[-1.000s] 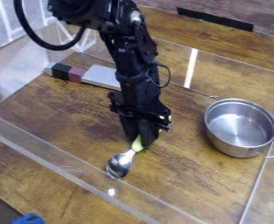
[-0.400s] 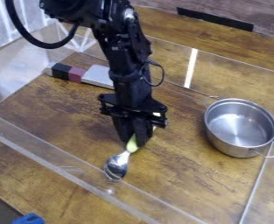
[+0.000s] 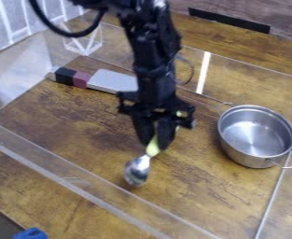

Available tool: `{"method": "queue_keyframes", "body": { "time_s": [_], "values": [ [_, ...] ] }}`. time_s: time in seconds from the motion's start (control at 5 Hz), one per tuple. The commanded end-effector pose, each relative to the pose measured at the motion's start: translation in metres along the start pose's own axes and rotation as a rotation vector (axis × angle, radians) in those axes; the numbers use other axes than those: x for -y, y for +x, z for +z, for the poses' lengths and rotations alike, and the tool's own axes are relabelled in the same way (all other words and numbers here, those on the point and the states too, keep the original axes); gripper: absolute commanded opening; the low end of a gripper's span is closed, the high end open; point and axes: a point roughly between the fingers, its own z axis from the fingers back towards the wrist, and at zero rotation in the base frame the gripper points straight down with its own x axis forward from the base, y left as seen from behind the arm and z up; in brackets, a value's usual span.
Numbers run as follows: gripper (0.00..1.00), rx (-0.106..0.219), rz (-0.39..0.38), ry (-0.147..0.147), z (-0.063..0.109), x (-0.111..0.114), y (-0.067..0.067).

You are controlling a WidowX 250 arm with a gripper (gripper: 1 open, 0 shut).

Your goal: Put the spoon into the silver pot

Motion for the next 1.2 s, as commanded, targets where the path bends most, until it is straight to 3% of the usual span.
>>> {"method": "queue_keyframes", "body": {
  "time_s": [0.0, 0.2, 0.6, 0.8, 1.0],
  "values": [
    [0.0, 0.134, -0.038, -0.013, 0.057, 0.03, 0.018],
    [0.0, 0.153, -0.021, -0.026, 0.067, 0.05, 0.025],
    [0.0, 0.163, -0.008, -0.036, 0.063, 0.065, 0.044],
    [0.0, 0.157, -0.011, -0.034, 0.063, 0.064, 0.05],
    [0.0, 0.146, -0.023, -0.034, 0.058, 0.077, 0.058]
  ]
}}
